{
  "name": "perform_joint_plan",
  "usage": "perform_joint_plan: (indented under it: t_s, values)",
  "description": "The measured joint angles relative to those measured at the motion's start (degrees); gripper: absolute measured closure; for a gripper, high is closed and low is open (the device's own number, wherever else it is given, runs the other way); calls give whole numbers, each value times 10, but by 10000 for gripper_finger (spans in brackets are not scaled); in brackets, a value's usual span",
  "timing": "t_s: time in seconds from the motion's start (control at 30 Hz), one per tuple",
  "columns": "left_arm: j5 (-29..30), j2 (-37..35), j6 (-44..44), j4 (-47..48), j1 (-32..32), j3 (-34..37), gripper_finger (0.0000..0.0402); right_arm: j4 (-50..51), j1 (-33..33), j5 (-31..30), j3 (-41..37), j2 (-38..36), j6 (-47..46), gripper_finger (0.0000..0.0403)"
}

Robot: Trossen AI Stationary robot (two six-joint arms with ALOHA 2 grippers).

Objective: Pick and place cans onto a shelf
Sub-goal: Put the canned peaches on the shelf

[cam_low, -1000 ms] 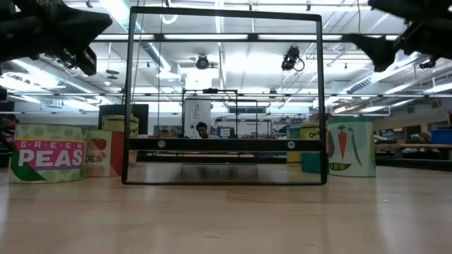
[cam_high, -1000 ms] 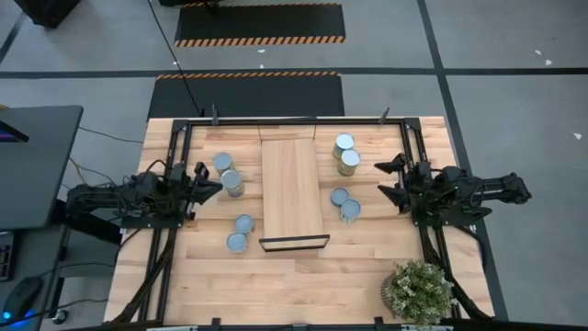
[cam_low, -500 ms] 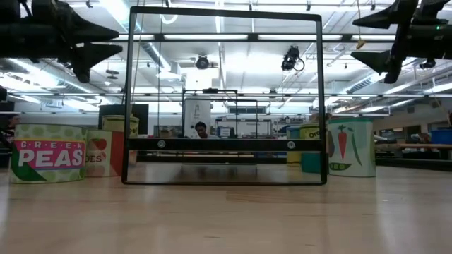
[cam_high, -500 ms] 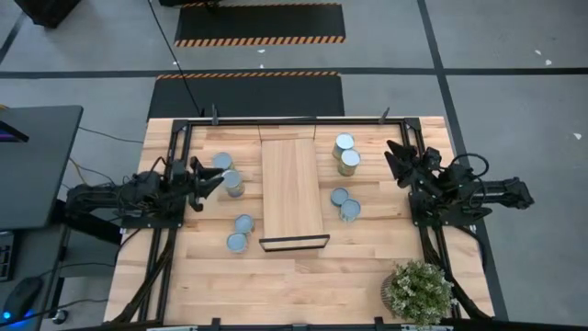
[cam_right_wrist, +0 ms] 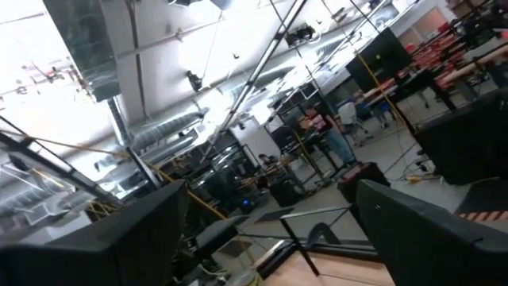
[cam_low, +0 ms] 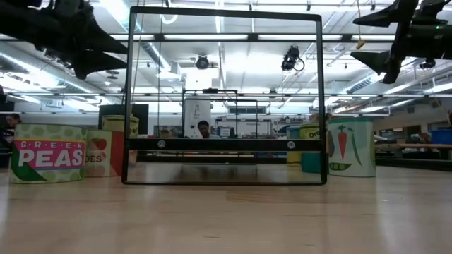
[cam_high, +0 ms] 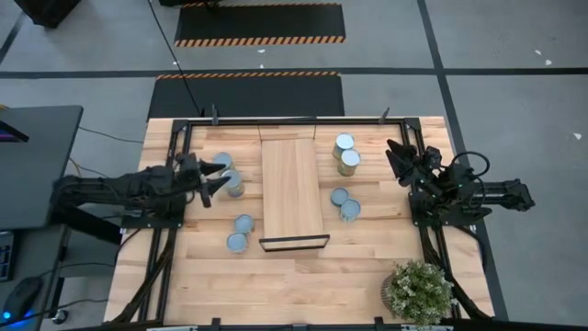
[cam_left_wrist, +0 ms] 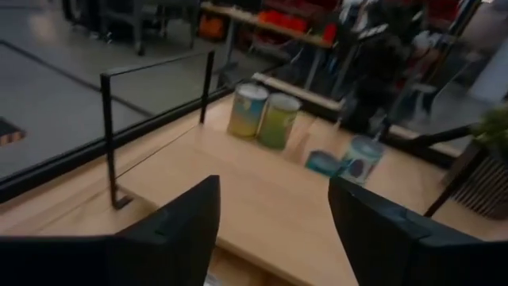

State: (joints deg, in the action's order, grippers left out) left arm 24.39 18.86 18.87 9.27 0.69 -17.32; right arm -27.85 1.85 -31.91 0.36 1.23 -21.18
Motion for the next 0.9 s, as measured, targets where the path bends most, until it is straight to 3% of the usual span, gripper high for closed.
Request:
perform_joint_plan:
  t_s: [0.2,0.4,0.5,0.6,0.67,0.9]
  values:
    - [2,80,-2,14,0,-65,131,1,0,23,0,0,-29,29]
    - [-2,139,-12,93,0,-148,135,25,0,32,0,0,-34,29]
    - [-2,157,9,143,0,-173,140,30,0,80,0,3,-32,29]
    - [-2,174,39,196,-2,-188,142,27,0,168,0,3,0,29]
    - [4,187,69,226,-12,-196,141,30,1,195,6,7,14,30]
    - [-23,256,108,310,-70,-234,114,75,21,188,83,81,125,31]
